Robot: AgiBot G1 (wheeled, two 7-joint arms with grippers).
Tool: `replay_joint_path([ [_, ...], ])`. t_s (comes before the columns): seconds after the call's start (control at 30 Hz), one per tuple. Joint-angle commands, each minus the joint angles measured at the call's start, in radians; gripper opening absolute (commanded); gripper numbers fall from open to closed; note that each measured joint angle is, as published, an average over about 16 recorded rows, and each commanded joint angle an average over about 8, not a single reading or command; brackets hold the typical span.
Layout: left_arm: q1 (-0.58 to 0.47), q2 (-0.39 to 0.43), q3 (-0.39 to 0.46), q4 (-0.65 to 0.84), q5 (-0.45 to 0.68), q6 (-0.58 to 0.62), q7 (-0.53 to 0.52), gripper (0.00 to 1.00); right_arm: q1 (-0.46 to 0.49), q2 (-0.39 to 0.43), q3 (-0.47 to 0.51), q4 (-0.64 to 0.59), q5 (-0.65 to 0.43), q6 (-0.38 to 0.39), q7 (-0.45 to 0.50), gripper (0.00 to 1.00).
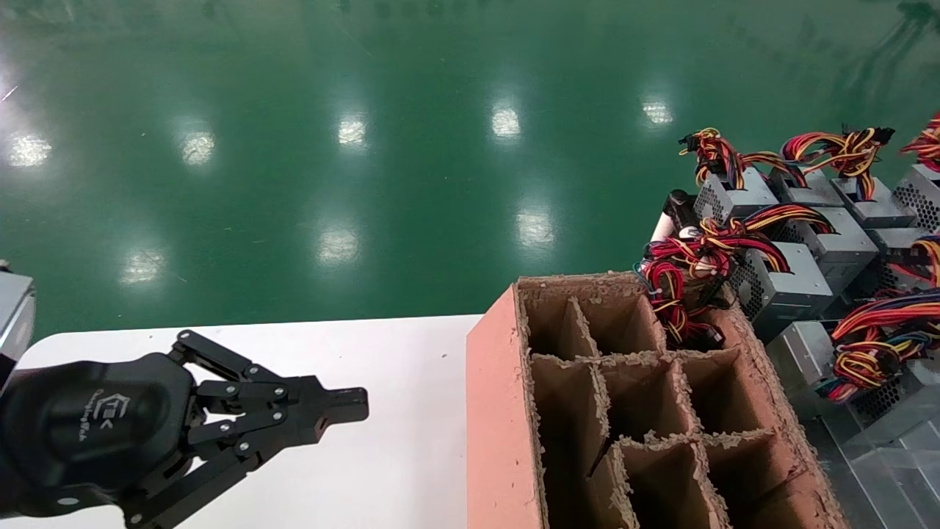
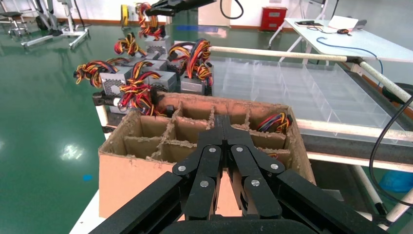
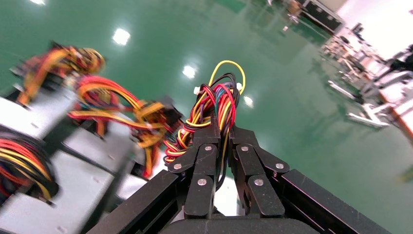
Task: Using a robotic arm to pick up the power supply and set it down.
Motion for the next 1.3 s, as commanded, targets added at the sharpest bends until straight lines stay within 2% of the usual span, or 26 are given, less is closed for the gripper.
replay_joint_path([
  [0.03,0.000,0.000,0.000,0.000,0.000,0.000,0.000,0.00,0.010,-0.015,-0.001,-0.014,0.000,-0.013,-0.008,0.00],
  [0.53,0.000,0.000,0.000,0.000,0.000,0.000,0.000,0.00,-0.013,-0.063,-0.008,-0.084,-0.011,0.063,-0.063,0.01],
  [0.57,0.000,0.000,0.000,0.000,0.000,0.000,0.000,0.00,-0.016,-0.064,-0.008,-0.086,-0.011,0.067,-0.065,0.11],
  [0.8,0.000,0.000,0.000,0.000,0.000,0.000,0.000,0.00,-0.025,-0.063,-0.006,-0.095,-0.008,0.090,-0.067,0.97],
  [0.83,0.000,0.000,0.000,0.000,0.000,0.000,0.000,0.00,-0.024,-0.062,-0.006,-0.095,-0.007,0.092,-0.066,1.00],
  [1.03,0.000,0.000,0.000,0.000,0.000,0.000,0.000,0.00,-0.016,-0.049,-0.004,-0.091,-0.005,0.094,-0.065,1.00],
  [1.3,0.000,0.000,0.001,0.000,0.000,0.000,0.000,0.00,0.007,-0.032,-0.001,-0.084,-0.001,0.060,-0.055,1.00],
])
